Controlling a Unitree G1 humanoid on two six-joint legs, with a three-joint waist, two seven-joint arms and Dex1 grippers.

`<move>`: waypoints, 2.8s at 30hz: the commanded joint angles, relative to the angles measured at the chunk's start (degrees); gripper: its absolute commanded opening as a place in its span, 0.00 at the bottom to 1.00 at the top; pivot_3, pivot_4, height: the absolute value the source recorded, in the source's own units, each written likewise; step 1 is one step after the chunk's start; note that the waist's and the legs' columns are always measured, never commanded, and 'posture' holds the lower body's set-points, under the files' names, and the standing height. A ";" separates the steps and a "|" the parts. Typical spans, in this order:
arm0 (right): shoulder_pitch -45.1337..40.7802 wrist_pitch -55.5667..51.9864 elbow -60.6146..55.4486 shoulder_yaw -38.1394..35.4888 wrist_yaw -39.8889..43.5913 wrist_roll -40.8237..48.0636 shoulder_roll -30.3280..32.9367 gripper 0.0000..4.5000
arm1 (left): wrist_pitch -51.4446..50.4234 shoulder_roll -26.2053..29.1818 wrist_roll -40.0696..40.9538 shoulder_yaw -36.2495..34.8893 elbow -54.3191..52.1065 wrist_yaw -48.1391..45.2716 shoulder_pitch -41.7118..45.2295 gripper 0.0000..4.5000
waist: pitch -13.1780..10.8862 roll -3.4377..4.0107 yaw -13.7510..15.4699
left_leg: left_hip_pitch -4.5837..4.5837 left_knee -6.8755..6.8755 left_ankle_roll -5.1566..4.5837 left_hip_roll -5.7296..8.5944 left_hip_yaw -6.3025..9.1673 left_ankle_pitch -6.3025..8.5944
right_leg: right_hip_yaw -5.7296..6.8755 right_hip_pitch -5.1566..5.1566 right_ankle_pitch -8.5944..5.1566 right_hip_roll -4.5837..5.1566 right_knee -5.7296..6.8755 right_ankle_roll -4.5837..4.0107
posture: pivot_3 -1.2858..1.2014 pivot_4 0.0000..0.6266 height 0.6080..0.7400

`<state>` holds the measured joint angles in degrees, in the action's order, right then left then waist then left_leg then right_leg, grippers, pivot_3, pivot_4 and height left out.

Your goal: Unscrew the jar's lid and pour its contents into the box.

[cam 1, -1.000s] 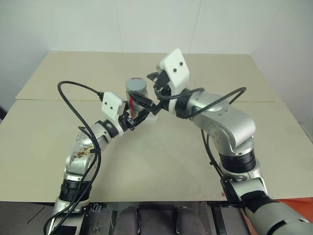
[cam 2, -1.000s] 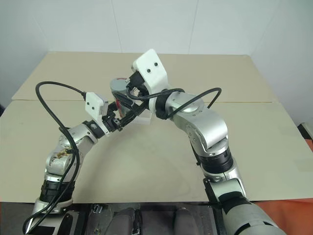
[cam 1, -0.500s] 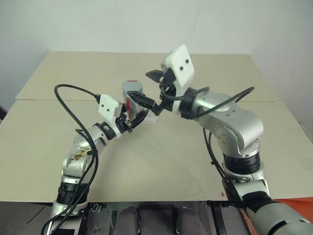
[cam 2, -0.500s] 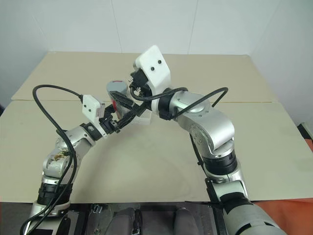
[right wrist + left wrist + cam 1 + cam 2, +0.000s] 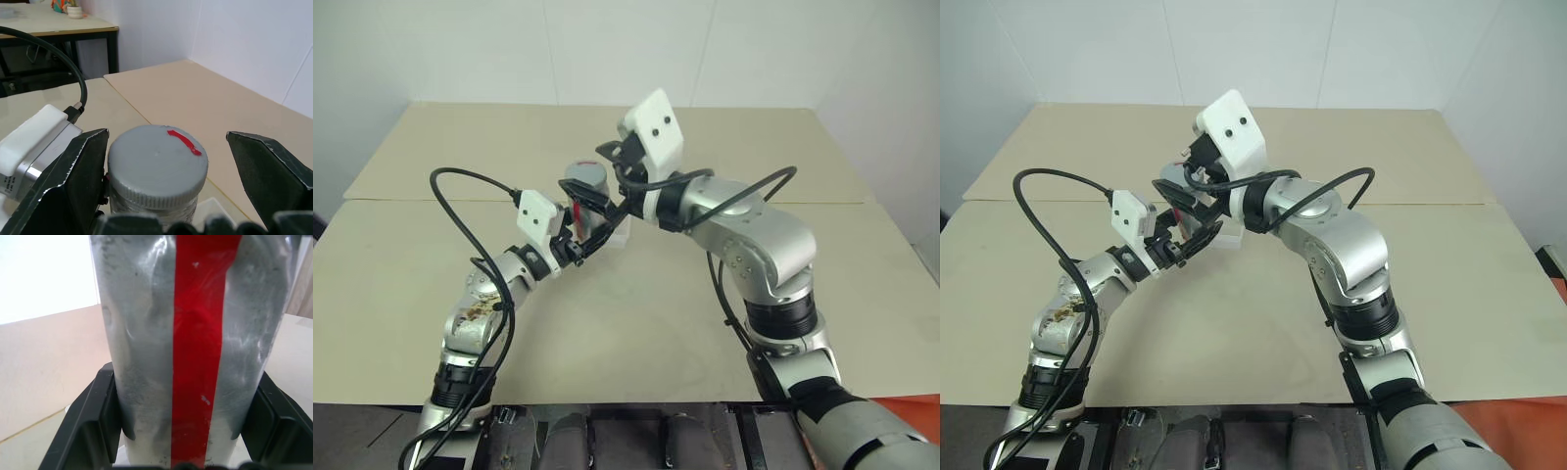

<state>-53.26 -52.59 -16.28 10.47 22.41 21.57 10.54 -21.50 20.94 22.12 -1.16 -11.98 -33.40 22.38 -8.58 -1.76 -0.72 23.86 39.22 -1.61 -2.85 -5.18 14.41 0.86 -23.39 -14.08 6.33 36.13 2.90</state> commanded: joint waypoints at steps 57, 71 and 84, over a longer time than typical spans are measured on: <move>0.43 3.46 -3.05 -1.37 3.11 1.63 1.06 0.99 | -0.71 1.19 1.97 -1.46 -5.83 -0.88 -1.83 0.62 | 0.00 0.00 -0.06 | 0.00 -0.03 0.00 -0.01 0.01 0.00 | 0.00 -0.02 0.00 0.00 -0.02 0.00 | 0.52 0.24 1.00; 0.26 3.25 -1.57 -1.93 2.05 -0.04 1.38 0.99 | -0.72 1.23 1.94 -1.97 -5.96 -0.44 -2.03 0.62 | 0.00 0.00 -0.06 | 0.00 -0.03 0.00 0.00 0.00 0.00 | -0.01 -0.02 0.00 0.00 -0.02 0.00 | 0.52 0.24 1.00; 2.50 1.87 -4.21 -2.69 2.21 0.74 5.25 0.99 | -1.11 1.42 2.34 -2.62 -6.68 -0.47 -2.60 0.62 | 0.00 0.00 -0.05 | 0.00 -0.03 0.00 -0.01 0.00 0.00 | -0.01 -0.02 0.00 0.00 -0.04 0.00 | 0.52 0.24 1.00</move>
<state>-50.72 -50.63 -19.25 10.14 25.57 23.28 14.36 -23.62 22.02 22.93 -2.21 -15.35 -33.87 19.82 -8.58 -1.76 -0.77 23.85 39.19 -1.60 -2.86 -5.18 14.41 0.85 -23.40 -14.09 6.33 36.10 2.90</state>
